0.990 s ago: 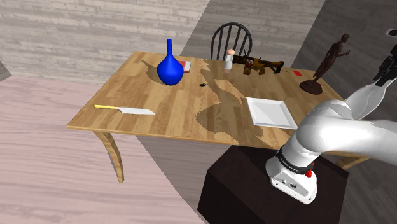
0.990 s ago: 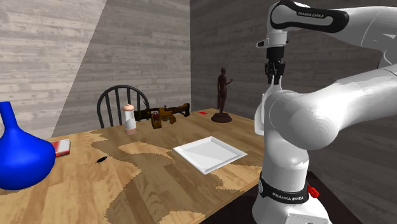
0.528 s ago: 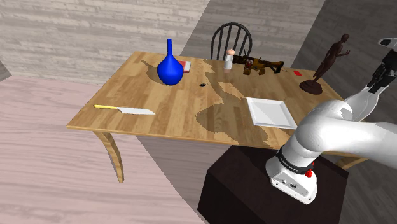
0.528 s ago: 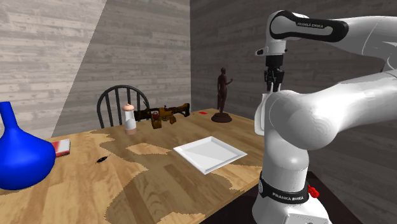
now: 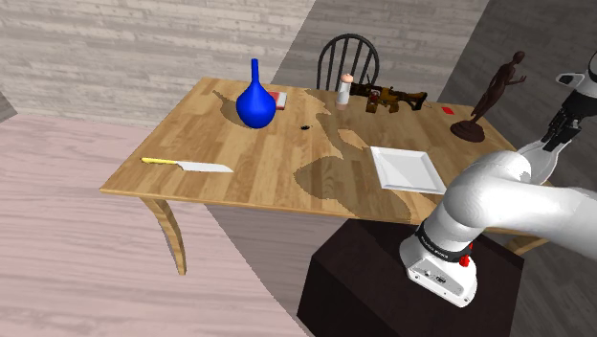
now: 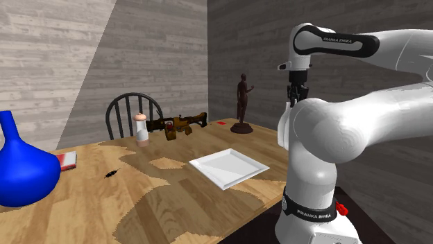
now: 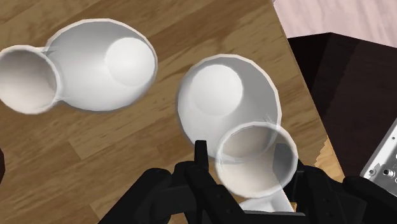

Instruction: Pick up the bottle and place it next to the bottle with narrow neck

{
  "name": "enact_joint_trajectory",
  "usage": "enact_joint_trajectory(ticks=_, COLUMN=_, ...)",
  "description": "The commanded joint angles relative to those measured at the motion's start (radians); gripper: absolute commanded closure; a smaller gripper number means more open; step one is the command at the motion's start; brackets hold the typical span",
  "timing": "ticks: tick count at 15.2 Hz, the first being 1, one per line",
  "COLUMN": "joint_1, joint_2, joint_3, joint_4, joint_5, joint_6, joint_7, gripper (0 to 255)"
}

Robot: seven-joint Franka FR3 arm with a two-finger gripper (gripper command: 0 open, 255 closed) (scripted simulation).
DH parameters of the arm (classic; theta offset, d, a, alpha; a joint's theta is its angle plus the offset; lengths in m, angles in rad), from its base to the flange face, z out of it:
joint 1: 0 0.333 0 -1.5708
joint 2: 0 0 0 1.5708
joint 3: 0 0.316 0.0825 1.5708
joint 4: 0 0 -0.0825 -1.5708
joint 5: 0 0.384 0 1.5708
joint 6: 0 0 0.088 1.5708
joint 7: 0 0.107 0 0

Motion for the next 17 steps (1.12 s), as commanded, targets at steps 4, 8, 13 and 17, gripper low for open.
enact_joint_trajectory(ticks=4, joint_1=-0.013, joint_2=-0.023, joint_3=-0.042, joint_4=-0.039, joint_5=-0.039, joint_6=0.030, joint_7=0.005, gripper=255)
enact_joint_trajectory(ticks=8, joint_1=-0.013, joint_2=-0.023, joint_3=-0.042, joint_4=-0.039, joint_5=-0.039, joint_6=0.030, joint_7=0.005, gripper=255)
enact_joint_trajectory(ticks=13, joint_1=-0.013, joint_2=-0.023, joint_3=-0.042, joint_4=-0.039, joint_5=-0.039, joint_6=0.030, joint_7=0.005, gripper=0)
enact_joint_trajectory(ticks=17, joint_1=-0.013, joint_2=-0.023, joint_3=-0.042, joint_4=-0.039, joint_5=-0.039, joint_6=0.030, joint_7=0.005, gripper=0)
